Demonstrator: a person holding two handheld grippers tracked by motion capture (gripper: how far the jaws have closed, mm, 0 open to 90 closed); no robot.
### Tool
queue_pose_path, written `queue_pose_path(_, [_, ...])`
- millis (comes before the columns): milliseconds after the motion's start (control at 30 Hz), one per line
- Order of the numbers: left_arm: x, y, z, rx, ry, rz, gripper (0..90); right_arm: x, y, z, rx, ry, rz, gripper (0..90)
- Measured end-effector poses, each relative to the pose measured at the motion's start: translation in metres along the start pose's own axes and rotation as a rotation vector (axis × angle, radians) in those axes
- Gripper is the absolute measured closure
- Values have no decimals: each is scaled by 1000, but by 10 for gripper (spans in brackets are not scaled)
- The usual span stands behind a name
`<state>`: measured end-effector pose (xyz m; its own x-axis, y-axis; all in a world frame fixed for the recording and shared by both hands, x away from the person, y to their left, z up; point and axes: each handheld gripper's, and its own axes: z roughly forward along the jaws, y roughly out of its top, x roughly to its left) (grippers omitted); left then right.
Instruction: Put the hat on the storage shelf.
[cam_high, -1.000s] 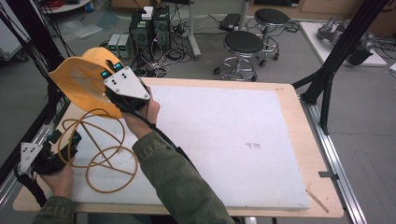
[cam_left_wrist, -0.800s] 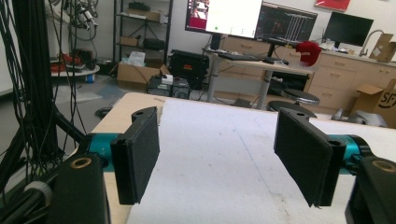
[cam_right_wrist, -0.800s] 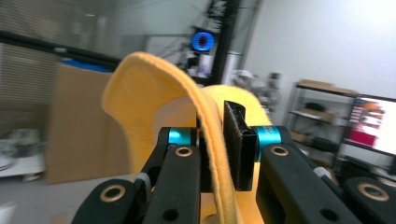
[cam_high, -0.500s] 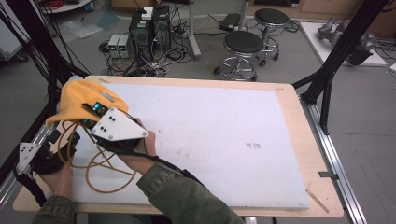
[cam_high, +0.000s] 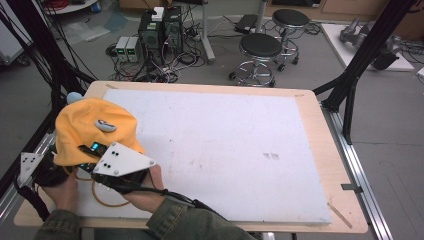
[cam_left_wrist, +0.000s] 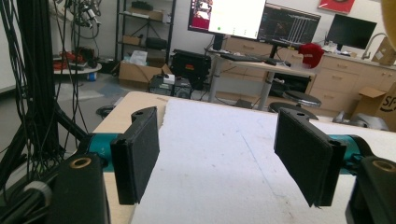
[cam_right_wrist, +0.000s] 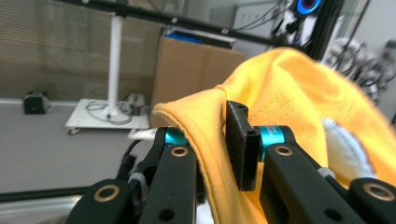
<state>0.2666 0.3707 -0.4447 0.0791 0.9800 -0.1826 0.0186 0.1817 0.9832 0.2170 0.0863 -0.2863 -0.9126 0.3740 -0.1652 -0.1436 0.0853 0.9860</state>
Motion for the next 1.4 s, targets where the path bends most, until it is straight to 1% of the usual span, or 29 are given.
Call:
queue_pose_path(100, [0,0,0,-2,-1,0,311,8,-10,3,33,30,22,806])
queue_pose_path(167, [1,0,0,-2,1,-1,311,10,-13,3,44,37,28,804])
queue_pose_path(200, [1,0,0,-3,2,-3,311,12,-16,4,55,50,37,801])
queue_pose_path(267, [1,0,0,-3,2,-5,311,13,-20,4,79,70,57,794])
queue_pose_path(367, [1,0,0,-3,3,-7,311,14,-24,5,119,93,52,781])
queue_pose_path(533, [0,0,0,-5,2,-9,311,10,-26,6,144,116,80,751])
queue_pose_path(600, [1,0,0,-3,2,-9,311,8,-26,6,143,128,96,714])
queue_pose_path(667, [1,0,0,-4,3,-9,311,7,-26,6,143,133,106,632])
queue_pose_path(733, [2,0,0,-5,7,-17,311,8,-26,6,135,131,102,594])
queue_pose_path(833, [3,0,-1,-7,10,-25,311,9,-26,6,122,142,99,431])
queue_pose_path(867, [4,0,-1,-7,11,-25,311,9,-26,5,123,144,102,348])
queue_pose_path(900, [4,0,-1,-6,13,-26,311,10,-25,6,126,151,119,311])
queue_pose_path(933, [4,0,-1,-5,12,-28,311,10,-25,6,128,159,135,303])
queue_pose_path(967, [4,0,-1,-5,13,-29,311,10,-25,6,128,167,140,297])
queue_pose_path(1033, [4,0,-1,-5,13,-30,311,11,-24,5,132,173,129,279])
queue_pose_path(1100, [4,1,-1,-6,12,-30,311,11,-23,4,123,187,134,279])
queue_pose_path(1233, [4,0,-1,-7,13,-29,312,10,-20,0,98,190,131,280])
queue_pose_path(1400, [4,0,-1,-7,14,-29,311,6,-16,-5,64,180,133,280])
